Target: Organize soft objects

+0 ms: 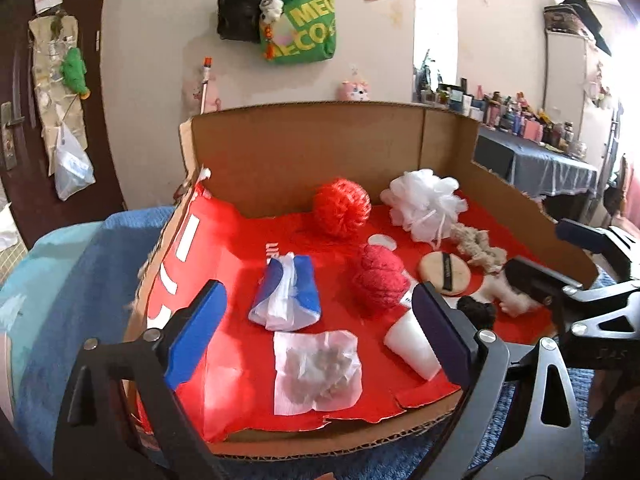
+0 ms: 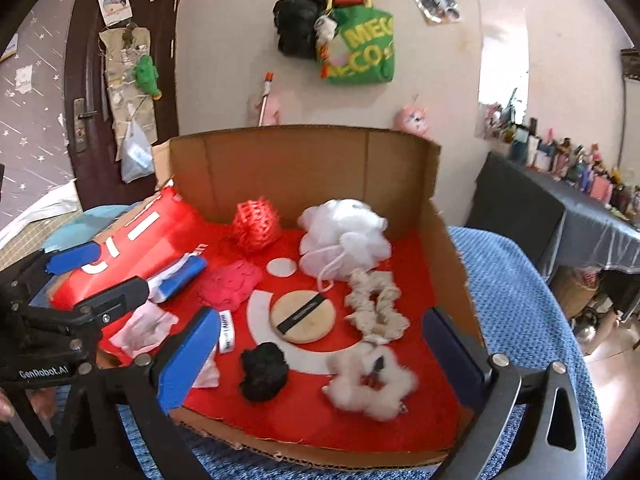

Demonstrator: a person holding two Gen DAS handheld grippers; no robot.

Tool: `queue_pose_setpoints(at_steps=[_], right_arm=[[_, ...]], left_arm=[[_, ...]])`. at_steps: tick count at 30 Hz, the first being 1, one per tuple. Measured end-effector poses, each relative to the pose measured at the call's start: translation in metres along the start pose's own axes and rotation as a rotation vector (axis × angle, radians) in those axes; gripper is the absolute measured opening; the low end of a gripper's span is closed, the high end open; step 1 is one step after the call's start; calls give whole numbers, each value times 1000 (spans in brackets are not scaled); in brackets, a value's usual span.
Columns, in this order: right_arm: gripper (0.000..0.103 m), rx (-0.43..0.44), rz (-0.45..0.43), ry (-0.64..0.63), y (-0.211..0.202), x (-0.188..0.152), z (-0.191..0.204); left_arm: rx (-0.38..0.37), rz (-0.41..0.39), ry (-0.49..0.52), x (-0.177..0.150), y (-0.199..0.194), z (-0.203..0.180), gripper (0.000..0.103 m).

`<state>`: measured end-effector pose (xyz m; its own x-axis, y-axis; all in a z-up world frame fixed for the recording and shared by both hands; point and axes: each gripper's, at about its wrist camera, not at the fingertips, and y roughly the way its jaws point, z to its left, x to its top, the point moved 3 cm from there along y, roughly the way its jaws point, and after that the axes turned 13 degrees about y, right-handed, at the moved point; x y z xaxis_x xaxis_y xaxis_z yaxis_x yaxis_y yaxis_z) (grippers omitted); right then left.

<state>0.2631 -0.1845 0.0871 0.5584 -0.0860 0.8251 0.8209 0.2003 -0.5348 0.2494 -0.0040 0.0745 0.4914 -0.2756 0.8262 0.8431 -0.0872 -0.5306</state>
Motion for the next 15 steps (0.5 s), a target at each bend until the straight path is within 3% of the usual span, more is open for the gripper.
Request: queue_pose_setpoints(at_steps=[5,15], right_arm=[[103,-60,-20,-13,4,-5,-2],[103,-96,-9,-38,12,-13,1]], left_arm=[[35,-1,-2,-5,1,2,95],[51,4,-18,-9,-1,6,98]])
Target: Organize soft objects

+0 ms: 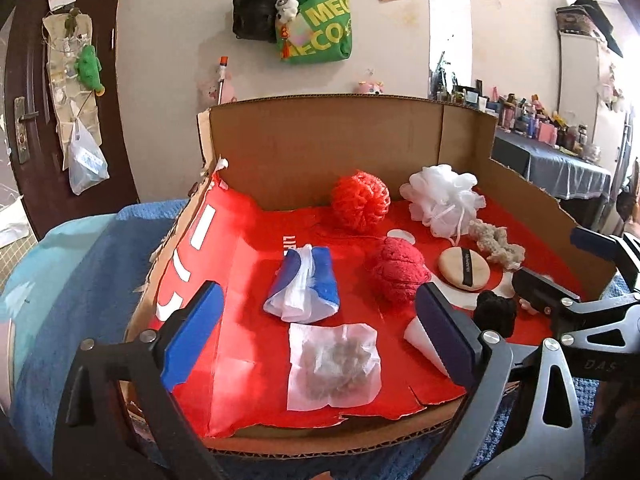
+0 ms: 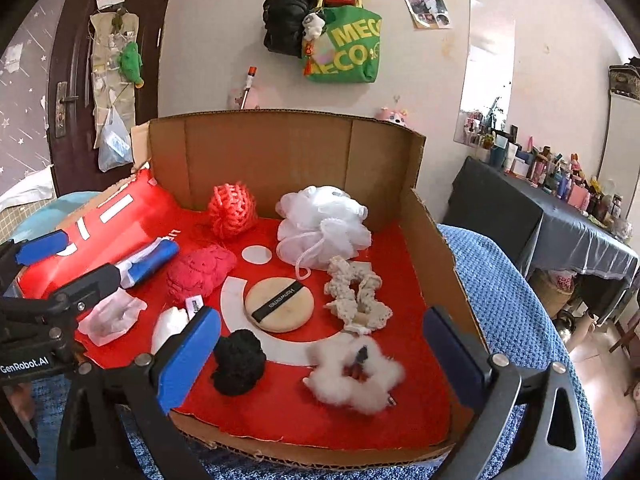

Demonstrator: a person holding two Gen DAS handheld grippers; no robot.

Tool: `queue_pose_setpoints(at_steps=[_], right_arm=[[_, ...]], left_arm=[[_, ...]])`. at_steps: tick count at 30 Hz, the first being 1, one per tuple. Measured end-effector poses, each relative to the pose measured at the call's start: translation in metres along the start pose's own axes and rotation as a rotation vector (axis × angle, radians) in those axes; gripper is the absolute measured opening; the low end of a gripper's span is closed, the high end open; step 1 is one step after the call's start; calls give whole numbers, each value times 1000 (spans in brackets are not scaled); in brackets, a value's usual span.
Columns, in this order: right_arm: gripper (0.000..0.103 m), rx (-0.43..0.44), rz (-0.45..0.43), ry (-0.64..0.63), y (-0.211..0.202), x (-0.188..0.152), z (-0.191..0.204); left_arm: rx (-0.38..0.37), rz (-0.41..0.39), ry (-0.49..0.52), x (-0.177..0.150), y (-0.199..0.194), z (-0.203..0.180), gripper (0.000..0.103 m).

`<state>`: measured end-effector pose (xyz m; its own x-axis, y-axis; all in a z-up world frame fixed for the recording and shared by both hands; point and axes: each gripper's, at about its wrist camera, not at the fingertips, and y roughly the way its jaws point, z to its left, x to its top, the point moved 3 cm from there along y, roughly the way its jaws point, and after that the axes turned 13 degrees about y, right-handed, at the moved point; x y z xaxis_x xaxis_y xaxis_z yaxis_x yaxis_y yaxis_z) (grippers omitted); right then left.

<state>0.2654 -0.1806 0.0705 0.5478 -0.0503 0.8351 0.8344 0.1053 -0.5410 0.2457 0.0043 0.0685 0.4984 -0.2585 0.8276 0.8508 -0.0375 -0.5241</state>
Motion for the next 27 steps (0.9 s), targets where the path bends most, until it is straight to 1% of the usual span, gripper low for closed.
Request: queue_pose_setpoints(at_steps=[10,27], right_arm=[[103,0,27,53,4,-1,-11],[103,-7,39,37,6,-3,-8]], left_arm=[[-5,41,5,-3,7,-1,98],[-6,55,5,-5,10,0,98]])
